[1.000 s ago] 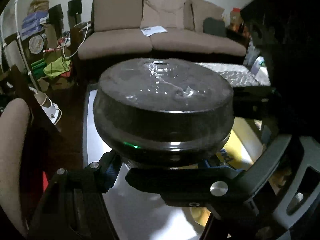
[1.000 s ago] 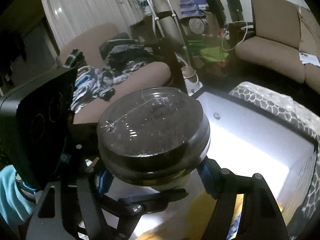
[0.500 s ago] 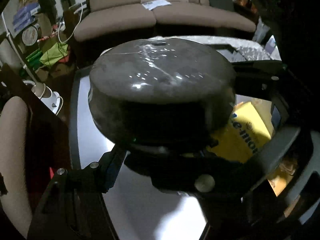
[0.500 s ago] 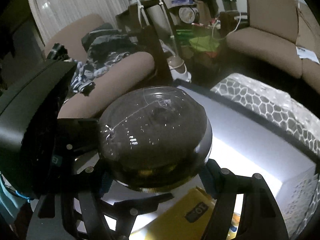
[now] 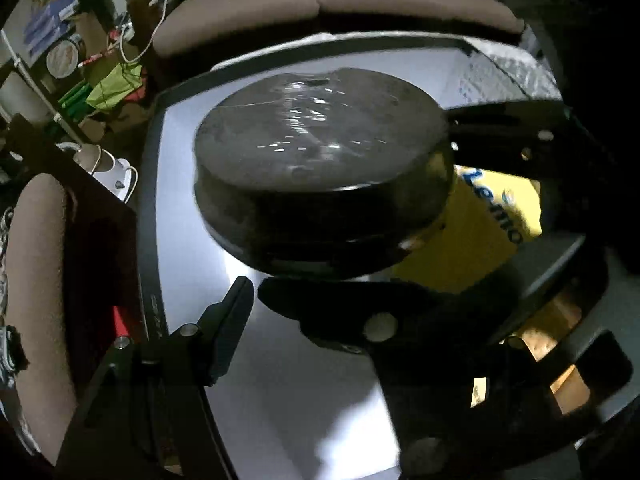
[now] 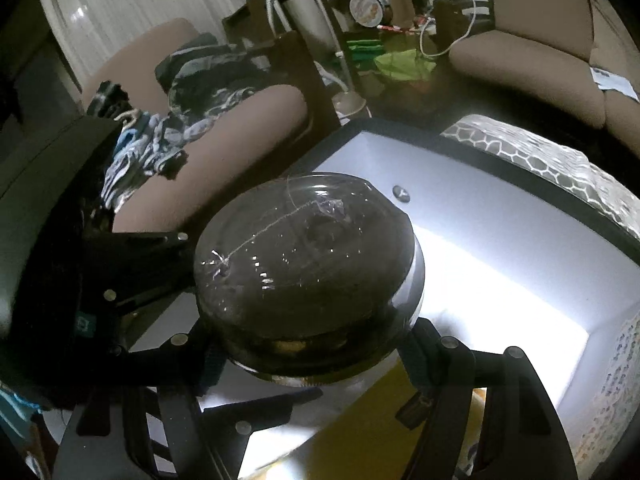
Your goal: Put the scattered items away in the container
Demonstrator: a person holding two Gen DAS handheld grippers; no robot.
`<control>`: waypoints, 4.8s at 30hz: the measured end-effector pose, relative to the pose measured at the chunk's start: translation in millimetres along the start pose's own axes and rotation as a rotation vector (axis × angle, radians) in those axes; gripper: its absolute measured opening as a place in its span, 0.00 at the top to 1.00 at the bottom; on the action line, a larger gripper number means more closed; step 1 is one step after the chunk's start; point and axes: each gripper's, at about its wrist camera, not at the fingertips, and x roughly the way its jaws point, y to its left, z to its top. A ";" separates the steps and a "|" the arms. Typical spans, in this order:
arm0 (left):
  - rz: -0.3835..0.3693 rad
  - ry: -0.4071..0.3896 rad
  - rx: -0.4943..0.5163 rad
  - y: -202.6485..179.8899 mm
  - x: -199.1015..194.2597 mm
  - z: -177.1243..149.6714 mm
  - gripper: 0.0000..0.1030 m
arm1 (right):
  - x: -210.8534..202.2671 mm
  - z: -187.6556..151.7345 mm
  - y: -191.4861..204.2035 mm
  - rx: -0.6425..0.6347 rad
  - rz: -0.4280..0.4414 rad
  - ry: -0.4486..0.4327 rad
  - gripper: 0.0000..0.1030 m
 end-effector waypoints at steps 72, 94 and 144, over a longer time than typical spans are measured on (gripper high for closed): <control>-0.299 -0.228 -0.413 55.0 -108.0 -76.2 0.00 | 17.0 20.8 -16.1 0.227 -0.027 0.145 0.18; -0.361 -0.184 -0.425 41.0 -112.6 -99.0 0.00 | 35.5 -2.3 23.1 0.073 0.031 0.299 0.39; -0.357 -0.086 -0.313 2.2 -111.3 -121.8 0.00 | -20.6 -10.6 26.3 0.191 0.114 0.228 0.36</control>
